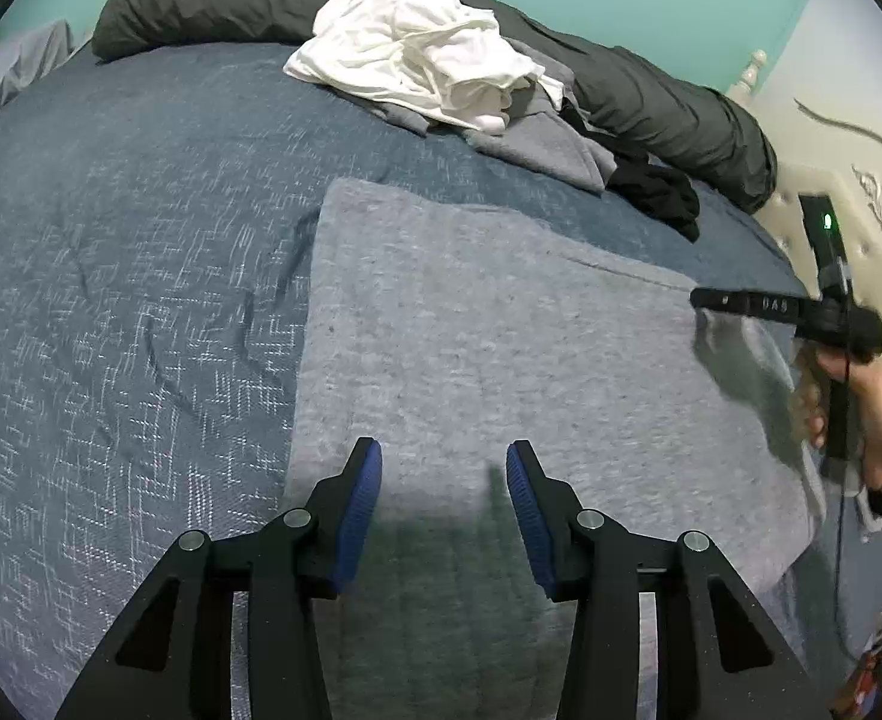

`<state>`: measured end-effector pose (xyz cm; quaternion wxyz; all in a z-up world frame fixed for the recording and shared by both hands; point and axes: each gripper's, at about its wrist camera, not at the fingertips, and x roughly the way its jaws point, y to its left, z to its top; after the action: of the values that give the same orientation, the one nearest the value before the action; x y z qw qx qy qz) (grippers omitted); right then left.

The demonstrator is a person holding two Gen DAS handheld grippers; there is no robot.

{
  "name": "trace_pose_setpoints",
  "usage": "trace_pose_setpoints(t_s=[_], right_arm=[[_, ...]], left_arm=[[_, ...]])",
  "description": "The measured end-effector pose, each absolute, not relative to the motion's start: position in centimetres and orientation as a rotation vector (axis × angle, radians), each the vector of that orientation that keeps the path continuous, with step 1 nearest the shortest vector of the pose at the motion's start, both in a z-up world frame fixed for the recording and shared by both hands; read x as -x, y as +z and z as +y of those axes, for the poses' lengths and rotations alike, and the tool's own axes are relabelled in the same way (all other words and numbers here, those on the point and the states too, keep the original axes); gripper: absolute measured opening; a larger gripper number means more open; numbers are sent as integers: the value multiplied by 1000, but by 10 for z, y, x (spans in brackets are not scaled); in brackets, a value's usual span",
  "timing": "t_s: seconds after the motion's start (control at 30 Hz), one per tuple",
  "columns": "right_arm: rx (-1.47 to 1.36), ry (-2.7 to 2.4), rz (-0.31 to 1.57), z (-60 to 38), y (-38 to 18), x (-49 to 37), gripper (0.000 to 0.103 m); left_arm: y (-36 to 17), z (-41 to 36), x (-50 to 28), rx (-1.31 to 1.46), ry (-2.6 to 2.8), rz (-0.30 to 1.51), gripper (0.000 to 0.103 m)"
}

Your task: Fold clothes

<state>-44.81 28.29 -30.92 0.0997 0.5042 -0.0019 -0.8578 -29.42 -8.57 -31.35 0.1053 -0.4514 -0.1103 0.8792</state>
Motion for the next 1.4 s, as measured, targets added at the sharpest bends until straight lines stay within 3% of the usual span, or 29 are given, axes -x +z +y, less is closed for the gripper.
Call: trace_pose_setpoints(t_s=[0.1,0.67,0.93,1.17,1.33,1.4], right_arm=[[-1511,-2558,-7,281,-311,453,40],[-1598,-2450,61,274,-336,448,41],[-1474,-2527,5,283,-316,450,41],[-1545,-2472,131,261,-343,454,45],[-1473,-2476,273,254,-351,440,42],[-1451,-2475,315,251,-352,438,34]], left_arm=[[-316,-85,293,1327,2593,-328,49],[-333,-71,284,1342,2593,-258,59],[-332,-71,283,1343,2594,-265,60],[-330,-70,283,1343,2594,-260,61],[-331,-69,284,1342,2596,-263,62],[-331,-68,284,1341,2597,-260,63]])
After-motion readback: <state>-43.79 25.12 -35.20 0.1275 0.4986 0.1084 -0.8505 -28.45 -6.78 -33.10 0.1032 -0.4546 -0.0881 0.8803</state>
